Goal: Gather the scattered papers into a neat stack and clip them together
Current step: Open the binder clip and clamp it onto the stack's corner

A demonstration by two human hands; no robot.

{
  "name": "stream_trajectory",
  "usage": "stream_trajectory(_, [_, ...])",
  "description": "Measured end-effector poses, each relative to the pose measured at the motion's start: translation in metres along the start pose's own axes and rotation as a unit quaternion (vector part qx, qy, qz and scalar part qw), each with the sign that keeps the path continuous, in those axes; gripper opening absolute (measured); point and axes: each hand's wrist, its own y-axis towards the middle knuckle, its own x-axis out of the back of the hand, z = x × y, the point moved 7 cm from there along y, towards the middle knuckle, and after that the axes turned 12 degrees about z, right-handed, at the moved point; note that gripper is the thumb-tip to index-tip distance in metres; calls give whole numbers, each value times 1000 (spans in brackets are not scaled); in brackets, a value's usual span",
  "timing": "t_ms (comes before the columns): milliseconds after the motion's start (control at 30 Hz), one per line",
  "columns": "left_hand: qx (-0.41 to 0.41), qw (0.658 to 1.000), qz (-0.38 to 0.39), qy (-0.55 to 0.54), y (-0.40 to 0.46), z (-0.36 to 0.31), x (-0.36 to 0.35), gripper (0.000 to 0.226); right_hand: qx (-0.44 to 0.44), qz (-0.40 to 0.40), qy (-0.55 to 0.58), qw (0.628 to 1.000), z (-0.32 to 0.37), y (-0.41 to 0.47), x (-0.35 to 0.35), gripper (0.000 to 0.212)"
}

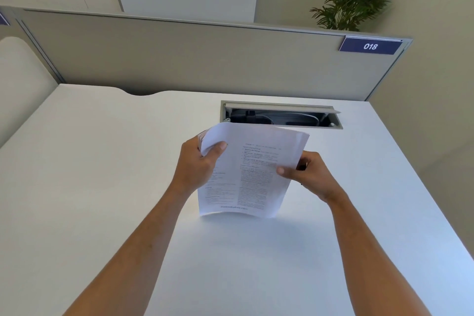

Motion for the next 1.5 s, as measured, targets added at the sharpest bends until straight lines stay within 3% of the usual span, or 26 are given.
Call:
stream_trajectory(300, [-32, 999, -18, -19, -8, 1, -3, 18, 45, -98, -19, 994, 4, 1, 3, 14])
stream_trajectory(500, [40, 995, -51, -74, -23, 37, -14, 21, 15, -133, -31, 990, -23, 1, -2, 16])
stream_trajectory(1033, [75, 985, -76, -134, -22, 53, -12, 11, 7, -179, -41, 983, -23, -7, 0, 10])
stream_trajectory(1133, [79, 985, -70, -135, -23, 54, -13, 13, 2, -249, 51, 967, -19, -18, 8, 22])
stream_trajectory(1233, [79, 985, -67, -135, -24, 54, -14, 15, 22, -278, 175, 944, 1, -23, 14, 58])
stream_trajectory(1367, [71, 984, -68, -146, -25, 55, -12, 14, 81, -254, 230, 936, 45, -26, 16, 55])
stream_trajectory(1500, [60, 985, -60, -153, -25, 53, -12, 14, 140, -160, 173, 962, 89, -14, 1, 48])
